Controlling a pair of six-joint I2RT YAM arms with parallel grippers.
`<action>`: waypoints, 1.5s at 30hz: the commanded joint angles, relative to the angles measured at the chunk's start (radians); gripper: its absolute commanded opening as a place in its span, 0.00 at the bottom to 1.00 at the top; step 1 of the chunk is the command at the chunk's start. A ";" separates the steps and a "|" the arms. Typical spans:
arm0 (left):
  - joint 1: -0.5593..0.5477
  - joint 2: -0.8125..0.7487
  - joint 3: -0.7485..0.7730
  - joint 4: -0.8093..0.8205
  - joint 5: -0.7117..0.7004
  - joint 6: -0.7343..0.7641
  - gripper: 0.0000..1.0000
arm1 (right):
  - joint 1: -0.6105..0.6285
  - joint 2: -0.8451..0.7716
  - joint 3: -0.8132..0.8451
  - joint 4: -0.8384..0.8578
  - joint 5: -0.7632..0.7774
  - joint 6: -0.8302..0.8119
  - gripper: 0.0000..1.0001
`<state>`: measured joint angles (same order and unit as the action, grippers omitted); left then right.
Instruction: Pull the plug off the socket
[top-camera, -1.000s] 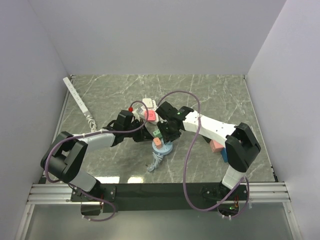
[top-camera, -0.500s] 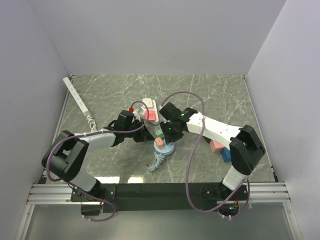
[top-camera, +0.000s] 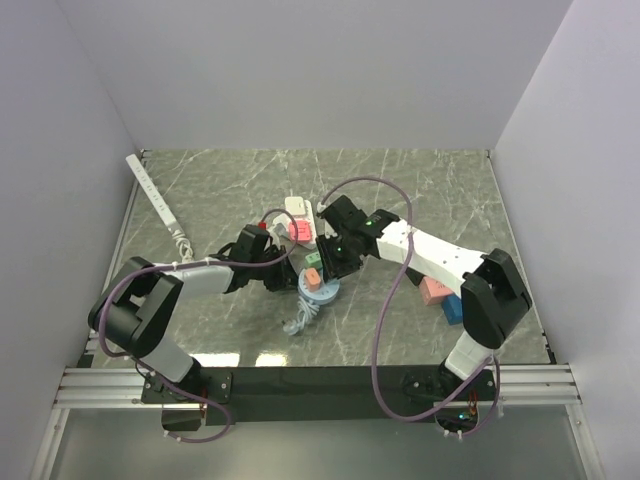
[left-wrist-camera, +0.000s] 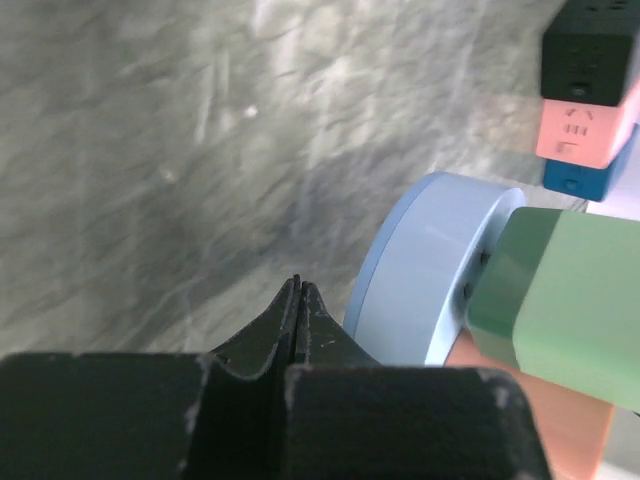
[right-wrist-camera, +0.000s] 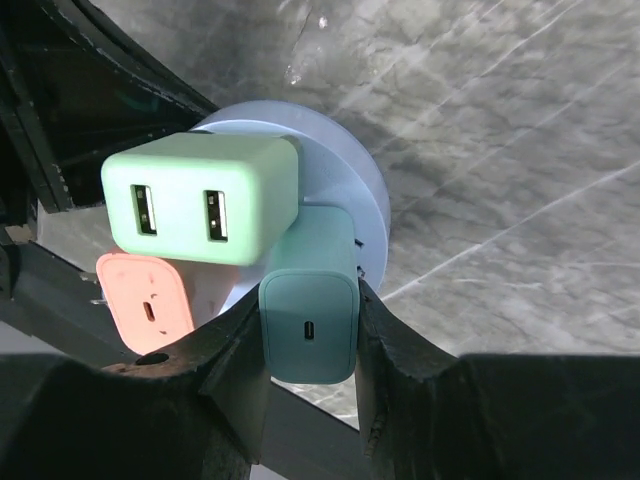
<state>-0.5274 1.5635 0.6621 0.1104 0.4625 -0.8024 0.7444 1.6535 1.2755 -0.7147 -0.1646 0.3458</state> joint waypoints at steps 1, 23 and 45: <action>-0.005 -0.055 0.021 0.012 -0.018 -0.015 0.00 | -0.010 -0.015 -0.014 0.090 -0.042 0.054 0.00; 0.070 -0.324 -0.127 -0.017 -0.099 -0.098 0.71 | -0.210 -0.126 -0.033 0.063 0.186 0.286 0.00; 0.070 -0.258 -0.099 -0.103 -0.099 -0.046 0.71 | -0.613 0.062 0.024 0.003 0.355 0.294 0.83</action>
<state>-0.4576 1.3239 0.5522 0.0036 0.3660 -0.8734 0.1349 1.7931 1.2922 -0.7181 0.1532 0.6510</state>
